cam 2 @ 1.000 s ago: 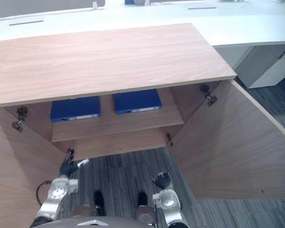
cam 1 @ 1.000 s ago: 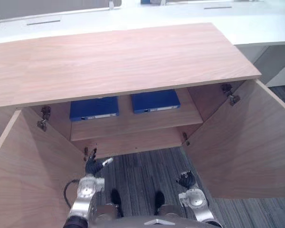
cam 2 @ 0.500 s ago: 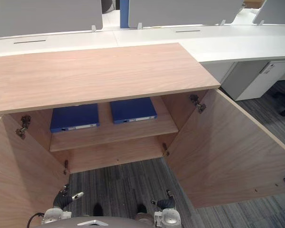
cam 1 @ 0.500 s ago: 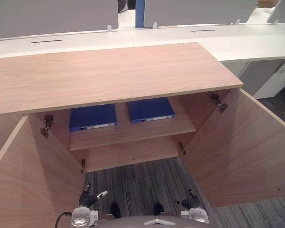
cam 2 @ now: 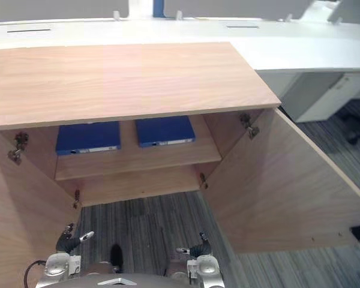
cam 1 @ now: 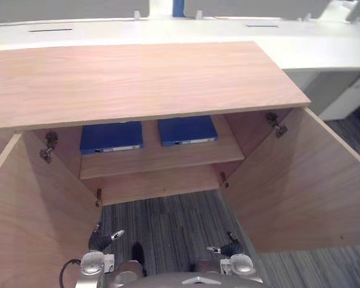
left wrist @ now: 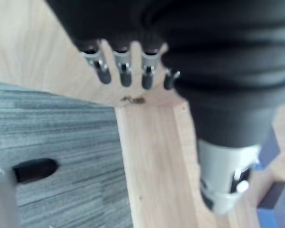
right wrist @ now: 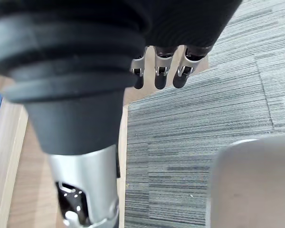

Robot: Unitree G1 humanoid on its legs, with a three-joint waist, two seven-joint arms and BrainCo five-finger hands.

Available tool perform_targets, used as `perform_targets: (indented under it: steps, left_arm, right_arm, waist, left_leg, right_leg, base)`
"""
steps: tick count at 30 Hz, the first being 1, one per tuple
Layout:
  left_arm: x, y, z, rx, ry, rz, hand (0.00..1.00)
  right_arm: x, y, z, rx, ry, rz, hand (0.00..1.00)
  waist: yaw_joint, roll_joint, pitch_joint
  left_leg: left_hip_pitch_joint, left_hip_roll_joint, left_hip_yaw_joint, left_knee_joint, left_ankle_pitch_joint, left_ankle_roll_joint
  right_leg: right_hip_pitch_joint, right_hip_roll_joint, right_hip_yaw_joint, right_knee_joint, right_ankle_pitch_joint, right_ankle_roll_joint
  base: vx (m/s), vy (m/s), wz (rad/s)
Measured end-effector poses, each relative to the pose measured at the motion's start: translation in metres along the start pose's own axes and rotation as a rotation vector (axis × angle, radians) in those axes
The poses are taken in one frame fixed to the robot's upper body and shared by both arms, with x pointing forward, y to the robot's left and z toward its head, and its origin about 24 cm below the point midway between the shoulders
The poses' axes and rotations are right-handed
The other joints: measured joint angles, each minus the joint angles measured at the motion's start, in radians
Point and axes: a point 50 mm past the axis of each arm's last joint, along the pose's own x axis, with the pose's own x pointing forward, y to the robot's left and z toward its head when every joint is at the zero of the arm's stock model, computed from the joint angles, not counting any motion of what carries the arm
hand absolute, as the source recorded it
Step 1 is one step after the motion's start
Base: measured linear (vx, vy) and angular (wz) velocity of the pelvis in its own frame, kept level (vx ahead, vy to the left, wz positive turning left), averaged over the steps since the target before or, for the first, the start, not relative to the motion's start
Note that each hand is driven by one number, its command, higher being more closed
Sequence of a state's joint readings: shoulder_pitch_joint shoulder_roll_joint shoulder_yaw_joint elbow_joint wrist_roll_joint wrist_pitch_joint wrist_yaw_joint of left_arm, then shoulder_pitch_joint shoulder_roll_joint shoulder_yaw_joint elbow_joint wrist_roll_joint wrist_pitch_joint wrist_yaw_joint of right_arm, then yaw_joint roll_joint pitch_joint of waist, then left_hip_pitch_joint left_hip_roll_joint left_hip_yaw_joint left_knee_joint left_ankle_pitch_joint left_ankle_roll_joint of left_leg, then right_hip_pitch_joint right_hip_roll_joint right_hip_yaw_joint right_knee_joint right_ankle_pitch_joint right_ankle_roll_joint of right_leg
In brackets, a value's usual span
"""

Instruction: Walk over to the cabinet, pick up the folder, carry it to the office cabinet, place the folder inside the office cabinet, then close the office cabinet door

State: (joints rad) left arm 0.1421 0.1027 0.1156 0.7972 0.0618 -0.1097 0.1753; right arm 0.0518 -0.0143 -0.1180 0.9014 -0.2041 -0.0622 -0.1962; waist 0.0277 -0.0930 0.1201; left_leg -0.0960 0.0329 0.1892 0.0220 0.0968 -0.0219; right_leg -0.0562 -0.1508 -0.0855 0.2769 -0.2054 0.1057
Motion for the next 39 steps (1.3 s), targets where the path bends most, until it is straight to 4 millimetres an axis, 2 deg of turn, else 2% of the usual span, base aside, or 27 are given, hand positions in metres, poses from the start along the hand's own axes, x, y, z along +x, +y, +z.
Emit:
perform_targets:
  steps: [1,2,5,6,7,8,9,10,11,12,17,21,23,24,26,27,29,33,36,39]
  left_arm:
    - [-0.001,-0.01,0.001,-0.018,0.001,-0.023,0.0]
    - [-0.003,-0.02,0.001,-0.032,0.004,-0.043,0.0]
    - [-0.005,-0.027,0.001,-0.043,0.009,-0.06,0.0]
    - [-0.005,-0.027,0.001,-0.041,0.008,-0.062,0.0]
    - [-0.005,-0.027,0.0,-0.037,0.009,-0.063,0.0]
    - [-0.003,-0.028,0.004,-0.033,-0.001,-0.068,0.0]
    - [-0.001,-0.029,0.008,-0.031,-0.013,-0.071,0.0]
    - [-0.002,-0.029,0.007,-0.029,-0.007,-0.073,0.0]
    - [-0.003,-0.03,0.003,-0.032,0.003,-0.075,0.0]
    - [-0.005,-0.032,-0.001,-0.035,0.02,-0.079,0.0]
    - [-0.005,-0.026,-0.008,-0.014,0.046,-0.072,0.0]
    - [-0.005,-0.024,-0.01,0.009,0.051,-0.07,0.0]
    - [-0.008,-0.021,-0.015,0.025,0.062,-0.067,0.0]
    - [-0.009,-0.021,-0.017,0.027,0.067,-0.067,0.0]
    - [-0.01,-0.021,-0.02,0.044,0.069,-0.069,0.0]
    - [-0.01,-0.02,-0.02,0.047,0.069,-0.068,0.0]
    - [-0.011,-0.021,-0.022,0.051,0.075,-0.072,0.0]
    - [-0.014,-0.022,-0.025,0.059,0.083,-0.08,0.0]
    - [-0.014,-0.022,-0.026,0.058,0.084,-0.078,0.0]
    - [-0.017,-0.02,-0.027,0.054,0.081,-0.073,0.0]
  right_arm:
    - [0.003,-0.004,0.007,-0.005,-0.02,-0.011,0.0]
    - [0.004,-0.007,0.009,-0.007,-0.025,-0.017,0.0]
    - [0.005,-0.01,0.008,-0.011,-0.023,-0.03,0.0]
    - [0.005,-0.011,0.008,-0.011,-0.022,-0.034,0.0]
    - [0.005,-0.013,0.009,-0.009,-0.024,-0.04,0.0]
    - [0.005,-0.013,0.009,0.001,-0.022,-0.052,0.0]
    - [0.005,-0.016,0.008,0.011,-0.018,-0.069,0.0]
    - [0.005,-0.02,0.006,0.012,-0.014,-0.083,0.0]
    - [0.005,-0.025,0.003,0.014,-0.006,-0.095,0.0]
    - [0.003,-0.028,-0.001,0.025,0.002,-0.107,0.0]
    - [-0.001,-0.016,-0.005,0.064,0.014,-0.085,0.0]
    - [-0.006,-0.023,0.009,0.054,-0.08,-0.116,0.0]
    - [-0.011,-0.039,0.031,0.069,-0.198,-0.175,0.0]
    - [-0.014,-0.045,0.036,0.076,-0.225,-0.199,0.0]
    - [-0.023,-0.07,0.056,0.11,-0.335,-0.316,0.0]
    - [-0.025,-0.076,0.061,0.122,-0.36,-0.347,0.0]
    - [-0.037,-0.102,0.069,0.161,-0.427,-0.456,0.0]
    - [-0.051,-0.138,0.057,0.23,-0.414,-0.642,0.0]
    - [-0.064,-0.168,0.039,0.338,-0.374,-0.815,0.0]
    - [-0.073,-0.182,0.029,0.399,-0.354,-0.903,0.0]
  waist:
    - [0.001,0.04,0.021]
    - [-0.003,0.065,0.039]
    - [-0.002,0.091,0.056]
    - [-0.003,0.094,0.058]
    - [-0.003,0.09,0.057]
    - [-0.004,0.065,0.06]
    - [-0.003,0.048,0.069]
    - [-0.006,0.049,0.067]
    - [-0.011,0.05,0.065]
    - [-0.014,0.088,0.056]
    - [-0.029,0.069,0.036]
    - [-0.033,0.071,0.021]
    - [-0.045,0.076,0.014]
    - [-0.05,0.078,0.009]
    - [-0.064,0.083,-0.002]
    - [-0.064,0.084,-0.003]
    - [-0.075,0.084,-0.007]
    - [-0.091,0.089,-0.028]
    - [-0.111,0.099,-0.035]
    - [-0.115,0.106,-0.04]
  left_leg:
    - [-0.019,0.032,-0.022,0.001,0.018,-0.015]
    - [-0.032,0.052,-0.044,-0.003,0.038,-0.025]
    - [-0.036,0.085,-0.073,-0.033,0.072,-0.065]
    - [-0.037,0.089,-0.079,-0.043,0.072,-0.071]
    - [-0.044,0.092,-0.077,-0.052,0.044,-0.101]
    - [-0.067,0.078,-0.06,-0.015,-0.002,-0.101]
    - [-0.079,0.059,-0.049,0.111,-0.025,-0.066]
    - [-0.065,0.043,-0.05,0.197,-0.062,-0.057]
    - [-0.034,0.037,-0.05,0.22,-0.134,-0.058]
    - [0.022,0.04,-0.054,0.162,-0.187,-0.045]
    - [0.082,0.009,-0.018,0.041,-0.127,-0.022]
    - [0.122,0.003,0.015,-0.013,-0.107,-0.016]
    - [0.153,0.005,0.051,-0.03,-0.108,-0.016]
    - [0.154,0.005,0.059,-0.031,-0.109,-0.017]
    - [0.157,0.007,0.086,-0.036,-0.112,-0.018]
    - [0.16,0.008,0.094,-0.04,-0.113,-0.019]
    - [0.176,0.013,0.117,-0.041,-0.119,-0.022]
    - [0.187,0.018,0.141,-0.041,-0.129,-0.026]
    - [0.189,0.019,0.143,-0.04,-0.131,-0.027]
    - [0.202,0.026,0.159,-0.039,-0.139,-0.029]
  right_leg:
    - [0.02,0.036,-0.028,-0.051,0.039,-0.017]
    - [0.023,0.058,-0.046,-0.07,0.057,-0.028]
    - [0.015,0.098,-0.087,-0.057,0.063,-0.053]
    - [0.008,0.102,-0.095,-0.053,0.063,-0.059]
    - [-0.002,0.102,-0.105,-0.054,0.069,-0.07]
    - [-0.018,0.075,-0.112,-0.062,0.074,-0.085]
    - [-0.027,0.047,-0.109,-0.056,0.079,-0.086]
    - [-0.029,0.032,-0.103,-0.052,0.08,-0.084]
    - [-0.03,0.032,-0.094,-0.054,0.081,-0.077]
    - [-0.03,0.046,-0.084,-0.051,0.082,-0.067]
    - [0.004,0.036,-0.042,-0.152,0.159,-0.031]
    - [0.026,0.044,-0.007,-0.203,0.193,-0.026]
    - [0.037,0.054,0.025,-0.217,0.204,-0.024]
    - [0.035,0.054,0.03,-0.222,0.207,-0.024]
    - [0.025,0.063,0.063,-0.232,0.217,-0.025]
    - [0.022,0.066,0.073,-0.232,0.219,-0.025]
    - [0.023,0.073,0.089,-0.238,0.223,-0.027]
    - [0.023,0.084,0.112,-0.245,0.225,-0.029]
    - [0.027,0.086,0.119,-0.248,0.227,-0.031]
    - [0.033,0.088,0.128,-0.249,0.227,-0.032]
  base:
    - [-0.15,-0.176,0.3]
    - [-0.14,-0.131,0.33]
    - [-0.19,-0.131,0.28]
    - [-0.14,-0.079,0.2]
    - [-0.17,-0.059,0.26]
    - [-0.15,-0.007,0.2]
    - [-0.15,0.005,0.14]
    - [-0.12,0.039,-0.02]
    - [-0.09,0.067,-0.1]
    - [-0.06,0.113,-0.23]
    - [-0.02,0.091,-0.22]
    - [0.02,0.033,-0.26]
    - [0.01,0.009,-0.44]
    - [0.01,0.019,-0.4]
    - [0.0,0.013,-0.35]
    - [-0.01,-0.001,-0.38]
    - [-0.01,-0.006,-0.32]
    - [0.01,-0.005,-0.2]
    - [0.0,-0.006,-0.05]
    - [-0.01,-0.001,-0.14]
